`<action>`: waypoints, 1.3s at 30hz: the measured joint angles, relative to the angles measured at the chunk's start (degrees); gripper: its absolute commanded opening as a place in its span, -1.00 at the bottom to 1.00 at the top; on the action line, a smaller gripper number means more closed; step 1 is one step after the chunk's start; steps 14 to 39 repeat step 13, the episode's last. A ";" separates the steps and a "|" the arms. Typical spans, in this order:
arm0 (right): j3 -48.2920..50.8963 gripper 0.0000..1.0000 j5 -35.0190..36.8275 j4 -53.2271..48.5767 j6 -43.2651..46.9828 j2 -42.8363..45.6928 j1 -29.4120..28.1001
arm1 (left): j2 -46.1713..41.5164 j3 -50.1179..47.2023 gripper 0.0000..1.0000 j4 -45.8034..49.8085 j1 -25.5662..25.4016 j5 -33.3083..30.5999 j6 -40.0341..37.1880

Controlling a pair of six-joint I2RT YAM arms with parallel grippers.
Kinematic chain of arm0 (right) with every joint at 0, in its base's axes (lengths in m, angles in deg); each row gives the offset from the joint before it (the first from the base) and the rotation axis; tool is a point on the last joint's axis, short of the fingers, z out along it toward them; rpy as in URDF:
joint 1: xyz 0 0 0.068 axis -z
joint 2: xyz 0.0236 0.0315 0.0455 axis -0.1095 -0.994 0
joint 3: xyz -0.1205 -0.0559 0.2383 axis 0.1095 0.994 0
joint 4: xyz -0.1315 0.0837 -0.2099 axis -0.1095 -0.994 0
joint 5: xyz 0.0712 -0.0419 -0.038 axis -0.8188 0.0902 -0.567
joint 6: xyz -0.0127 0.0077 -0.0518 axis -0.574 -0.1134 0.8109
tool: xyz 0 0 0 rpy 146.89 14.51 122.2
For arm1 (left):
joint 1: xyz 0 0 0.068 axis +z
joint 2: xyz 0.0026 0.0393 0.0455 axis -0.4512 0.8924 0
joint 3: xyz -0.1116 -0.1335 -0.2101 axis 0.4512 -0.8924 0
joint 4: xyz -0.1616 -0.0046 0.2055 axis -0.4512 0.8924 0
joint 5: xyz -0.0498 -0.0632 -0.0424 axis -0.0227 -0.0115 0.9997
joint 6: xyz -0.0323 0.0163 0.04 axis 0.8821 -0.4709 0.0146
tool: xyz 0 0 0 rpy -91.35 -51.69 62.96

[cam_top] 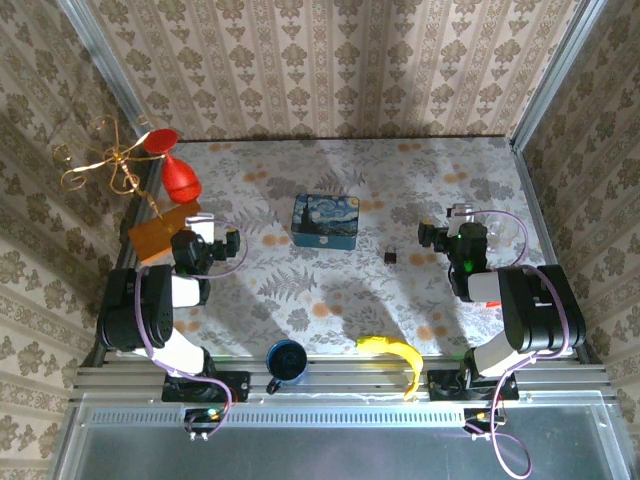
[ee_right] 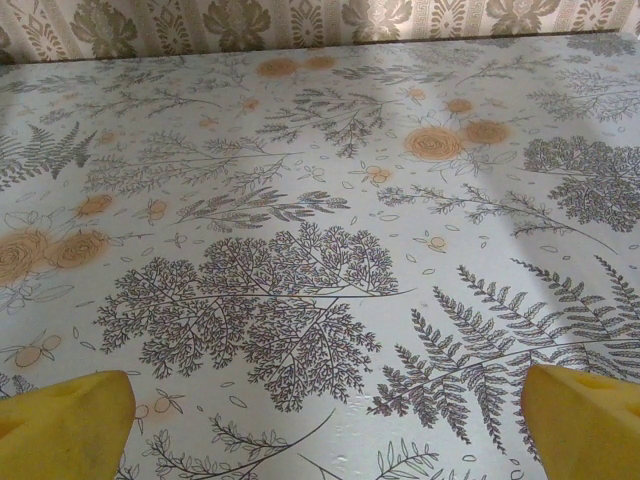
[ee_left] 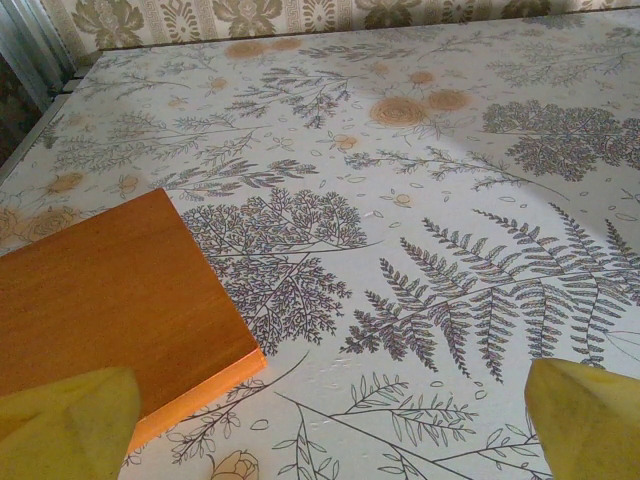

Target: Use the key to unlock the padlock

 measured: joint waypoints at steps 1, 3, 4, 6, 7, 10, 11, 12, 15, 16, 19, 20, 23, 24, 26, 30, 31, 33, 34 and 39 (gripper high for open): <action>0.00 1.00 0.02 0.00 0.00 0.00 0.00 | 0.00 0.02 1.00 0.00 0.00 -0.02 0.00; 0.00 1.00 0.04 0.00 0.00 0.00 0.02 | 0.00 0.00 1.00 0.00 0.00 -0.02 0.00; 0.00 1.00 0.09 0.00 0.00 0.00 0.02 | 0.00 0.00 1.00 0.00 0.00 -0.04 0.00; 0.00 1.00 0.24 -0.02 0.00 0.00 0.02 | 0.00 0.00 1.00 0.00 -0.07 -0.22 -0.02; 0.00 1.00 0.28 -0.07 0.00 0.00 0.02 | 0.00 0.00 1.00 0.00 -0.11 -0.33 -0.09; 0.00 1.00 0.48 -0.39 0.00 0.00 0.02 | 0.00 0.00 1.00 0.00 -0.11 -0.39 -0.20; 0.00 1.00 0.52 -0.46 0.00 0.00 0.02 | 0.00 0.00 1.00 0.00 -0.11 -0.39 -0.20; 0.00 1.00 0.59 -0.46 0.00 0.00 0.02 | 0.00 0.00 1.00 0.00 -0.09 -0.39 -0.20; 0.00 1.00 0.63 -0.46 0.00 0.00 0.02 | 0.00 0.00 1.00 0.00 -0.11 -0.42 -0.20; 0.00 1.00 0.63 -0.46 0.00 0.00 0.02 | 0.00 0.00 1.00 0.00 -0.11 -0.42 -0.20; 0.00 1.00 0.63 -0.46 0.00 0.00 0.02 | 0.00 0.00 1.00 0.00 -0.11 -0.42 -0.20; 0.00 1.00 0.63 -0.46 0.00 0.00 0.02 | 0.00 0.00 1.00 0.00 -0.11 -0.42 -0.20; 0.00 1.00 0.63 -0.46 0.00 0.00 0.02 | 0.00 0.00 1.00 0.00 -0.11 -0.42 -0.20; 0.00 1.00 0.63 -0.46 0.00 0.00 0.02 | 0.00 0.00 1.00 0.00 -0.11 -0.42 -0.20; 0.00 1.00 0.63 -0.46 0.00 0.00 0.02 | 0.00 0.00 1.00 0.00 -0.11 -0.42 -0.20; 0.00 1.00 0.63 -0.46 0.00 0.00 0.02 | 0.00 0.00 1.00 0.00 -0.11 -0.42 -0.20; 0.00 1.00 0.63 -0.46 0.00 0.00 0.02 | 0.00 0.00 1.00 0.00 -0.11 -0.42 -0.20; 0.00 1.00 0.63 -0.46 0.00 0.00 0.02 | 0.00 0.00 1.00 0.00 -0.11 -0.42 -0.20; 0.00 1.00 0.63 -0.46 0.00 0.00 0.02 | 0.00 0.00 1.00 0.00 -0.11 -0.42 -0.20; 0.00 1.00 0.63 -0.46 0.00 0.00 0.02 | 0.00 0.00 1.00 0.00 -0.11 -0.42 -0.20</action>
